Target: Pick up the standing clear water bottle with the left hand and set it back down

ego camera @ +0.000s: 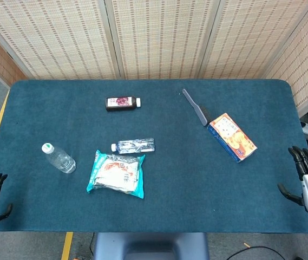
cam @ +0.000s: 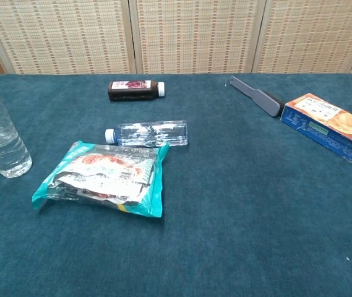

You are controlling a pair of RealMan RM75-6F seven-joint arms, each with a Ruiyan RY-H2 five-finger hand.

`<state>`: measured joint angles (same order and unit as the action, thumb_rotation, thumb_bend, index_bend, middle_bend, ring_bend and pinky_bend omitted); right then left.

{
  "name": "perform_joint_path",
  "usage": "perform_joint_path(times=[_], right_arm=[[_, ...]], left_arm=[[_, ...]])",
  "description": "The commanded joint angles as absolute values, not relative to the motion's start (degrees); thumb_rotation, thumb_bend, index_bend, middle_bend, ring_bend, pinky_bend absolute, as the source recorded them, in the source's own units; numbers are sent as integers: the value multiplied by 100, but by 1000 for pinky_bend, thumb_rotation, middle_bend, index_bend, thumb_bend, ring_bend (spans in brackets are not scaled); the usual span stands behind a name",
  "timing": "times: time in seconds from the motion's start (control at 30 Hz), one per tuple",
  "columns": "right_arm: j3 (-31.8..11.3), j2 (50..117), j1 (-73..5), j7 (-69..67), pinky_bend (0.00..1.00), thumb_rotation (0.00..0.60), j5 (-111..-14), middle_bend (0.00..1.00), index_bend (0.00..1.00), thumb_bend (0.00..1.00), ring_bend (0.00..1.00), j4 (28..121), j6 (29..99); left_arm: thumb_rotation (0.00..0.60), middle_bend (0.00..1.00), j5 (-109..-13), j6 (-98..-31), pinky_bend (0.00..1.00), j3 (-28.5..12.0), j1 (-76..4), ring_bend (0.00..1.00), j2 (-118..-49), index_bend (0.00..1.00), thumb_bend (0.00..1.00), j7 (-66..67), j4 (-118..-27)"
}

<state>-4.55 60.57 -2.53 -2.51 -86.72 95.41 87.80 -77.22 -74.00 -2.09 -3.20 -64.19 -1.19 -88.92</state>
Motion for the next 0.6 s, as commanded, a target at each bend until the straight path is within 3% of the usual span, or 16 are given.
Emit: perform_joint_path(times=[0.03,0.2,0.6], right_arm=[[-431,6044,-300,-301,262,600,-8690,35,0,165,0,9514,8680],[-388,5992,-385,-402,262,600,-8721,35,0,165,0,9472,8490],[-251,5845,-458,-648,262,600,-8897,35,0,166,0,9440,8322]], left_arm=[[600,0,-7169,-6671,144,-458,-657,0,-6375,0,367,-884,-9192],[600,0,-6850,-6187,143,-711,-922,0,-6601,0,367,-1583,-9105],[600,0,-6846,-6733,137,-1139,-1211,0,-7700,0,353,-1665,-8515]])
